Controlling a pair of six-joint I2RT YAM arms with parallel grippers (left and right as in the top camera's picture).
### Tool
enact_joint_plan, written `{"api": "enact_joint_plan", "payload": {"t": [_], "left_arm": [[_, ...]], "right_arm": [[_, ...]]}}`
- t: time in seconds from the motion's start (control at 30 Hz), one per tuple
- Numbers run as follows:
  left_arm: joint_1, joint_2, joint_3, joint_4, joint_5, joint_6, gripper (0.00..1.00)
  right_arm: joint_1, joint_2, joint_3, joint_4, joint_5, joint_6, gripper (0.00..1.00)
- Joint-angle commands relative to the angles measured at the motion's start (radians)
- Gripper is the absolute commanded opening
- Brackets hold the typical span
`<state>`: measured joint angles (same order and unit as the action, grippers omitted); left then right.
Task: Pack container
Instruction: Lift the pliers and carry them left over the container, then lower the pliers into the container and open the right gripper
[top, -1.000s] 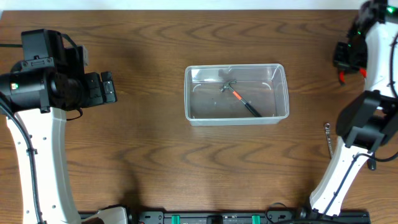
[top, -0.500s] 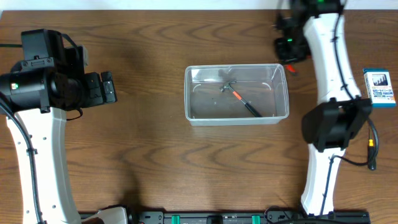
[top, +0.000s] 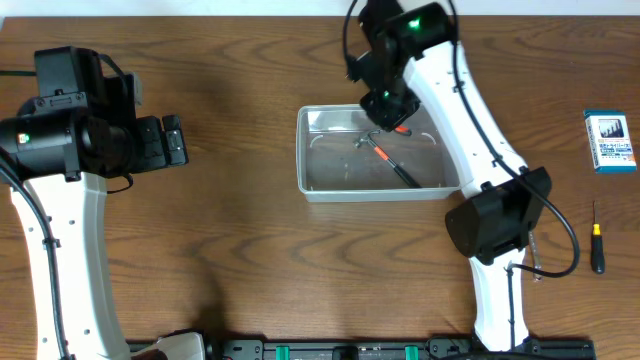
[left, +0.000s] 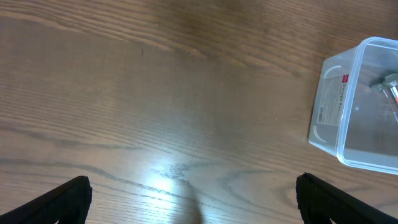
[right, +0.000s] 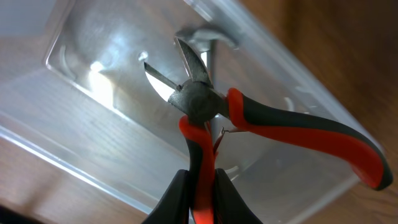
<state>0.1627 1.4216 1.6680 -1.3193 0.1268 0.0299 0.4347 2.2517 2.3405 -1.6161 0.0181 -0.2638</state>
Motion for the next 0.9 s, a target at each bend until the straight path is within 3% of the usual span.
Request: {"api": "enact_joint_plan", "payload": {"t": [0.0, 0.33, 0.87], "left_arm": [[0.005, 0.003, 0.018, 0.0, -0.008, 0.0, 0.98], [0.005, 0.003, 0.018, 0.0, -0.008, 0.0, 0.98], [0.005, 0.003, 0.018, 0.0, -0.008, 0.0, 0.98]], "right_arm": [[0.018, -0.026, -0.063, 0.019, -0.003, -0.041, 0.1], [0.019, -0.026, -0.215, 0.073, -0.053, -0.056, 0.1], [0.018, -0.026, -0.348, 0.212, -0.141, -0.059, 0.19]]}}
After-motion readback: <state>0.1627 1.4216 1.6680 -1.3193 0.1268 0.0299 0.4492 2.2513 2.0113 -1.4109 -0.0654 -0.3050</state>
